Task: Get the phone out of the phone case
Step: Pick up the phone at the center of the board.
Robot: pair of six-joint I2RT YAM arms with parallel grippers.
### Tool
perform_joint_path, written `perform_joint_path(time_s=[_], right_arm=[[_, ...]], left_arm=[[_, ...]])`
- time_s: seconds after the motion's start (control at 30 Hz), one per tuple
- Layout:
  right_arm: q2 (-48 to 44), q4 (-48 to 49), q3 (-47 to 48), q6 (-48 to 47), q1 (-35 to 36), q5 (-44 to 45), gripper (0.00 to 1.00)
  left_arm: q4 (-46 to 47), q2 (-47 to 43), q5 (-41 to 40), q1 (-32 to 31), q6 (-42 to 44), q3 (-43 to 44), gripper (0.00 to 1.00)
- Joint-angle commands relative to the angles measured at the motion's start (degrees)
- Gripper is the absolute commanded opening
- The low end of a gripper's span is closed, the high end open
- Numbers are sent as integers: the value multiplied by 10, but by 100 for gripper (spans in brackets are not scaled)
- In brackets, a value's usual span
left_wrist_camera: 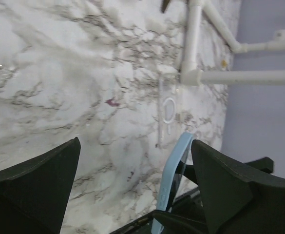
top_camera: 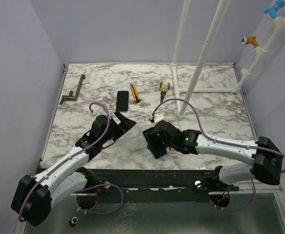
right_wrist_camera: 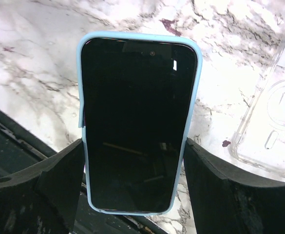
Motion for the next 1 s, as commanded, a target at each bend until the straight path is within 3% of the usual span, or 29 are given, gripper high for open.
perform_joint_path(time_s=[0.0,0.27,0.57,0.8,0.97], right_arm=[[-69,105,-45,-19,5,-28,0],[-98,139,-76,-16,8,-16,0],[-86,137,-64,-23,11,-5,0],[-83,129,-62,-22,13,4,0],[-84,132,-61,-24,13,6,0]], left_arm=[[137,6,112,3,9,1,96],[159,101,217,-7,47,55,85],[158,179,233,-33,51,77,71],[158,194,225,-47,62,87,65],[159,204,230,-53,66,93,55]])
